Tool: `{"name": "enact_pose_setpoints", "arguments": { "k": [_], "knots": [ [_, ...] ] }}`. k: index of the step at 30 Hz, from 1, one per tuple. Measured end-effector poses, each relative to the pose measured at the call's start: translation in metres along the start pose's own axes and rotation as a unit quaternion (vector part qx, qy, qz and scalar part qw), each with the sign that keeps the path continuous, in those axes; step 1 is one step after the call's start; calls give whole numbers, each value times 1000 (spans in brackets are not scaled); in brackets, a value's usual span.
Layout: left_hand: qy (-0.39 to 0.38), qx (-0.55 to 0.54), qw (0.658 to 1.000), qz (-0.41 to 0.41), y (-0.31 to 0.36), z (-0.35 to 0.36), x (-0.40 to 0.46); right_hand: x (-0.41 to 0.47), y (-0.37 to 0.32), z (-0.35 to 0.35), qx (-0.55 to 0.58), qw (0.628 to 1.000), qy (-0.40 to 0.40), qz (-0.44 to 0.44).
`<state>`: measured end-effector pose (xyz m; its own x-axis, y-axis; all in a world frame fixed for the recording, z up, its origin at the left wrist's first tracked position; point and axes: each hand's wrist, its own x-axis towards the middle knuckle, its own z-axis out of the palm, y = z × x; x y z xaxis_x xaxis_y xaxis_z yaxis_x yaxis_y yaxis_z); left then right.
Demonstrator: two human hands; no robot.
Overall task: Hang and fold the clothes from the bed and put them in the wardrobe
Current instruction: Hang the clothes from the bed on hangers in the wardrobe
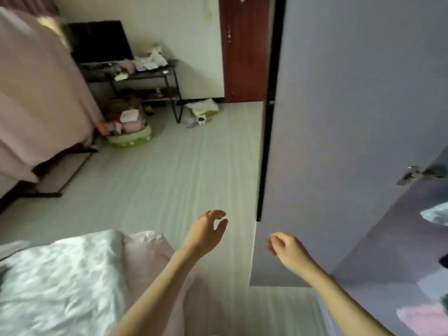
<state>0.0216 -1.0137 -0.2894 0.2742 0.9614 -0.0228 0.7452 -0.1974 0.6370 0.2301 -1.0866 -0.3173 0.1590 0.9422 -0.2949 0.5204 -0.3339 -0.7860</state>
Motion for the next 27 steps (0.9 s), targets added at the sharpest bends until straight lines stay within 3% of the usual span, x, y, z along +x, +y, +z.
{"name": "enact_pose_setpoints", "arguments": {
  "k": [6, 12, 21, 27],
  "knots": [
    [115, -13, 979, -168, -106, -80, -72, 39, -94, 114, -31, 976, -193, -92],
    [262, -62, 910, -315, -214, -147, -144, 61, -197, 252, -101, 917, -334, -192],
    [348, -85, 836, -415, -313, -211, -176, 88, -290, 394, -124, 853, -453, -228],
    [369, -95, 811, -444, -360, -236, -124, 161, -335, 442, -154, 832, -469, -254]
  ]
}}
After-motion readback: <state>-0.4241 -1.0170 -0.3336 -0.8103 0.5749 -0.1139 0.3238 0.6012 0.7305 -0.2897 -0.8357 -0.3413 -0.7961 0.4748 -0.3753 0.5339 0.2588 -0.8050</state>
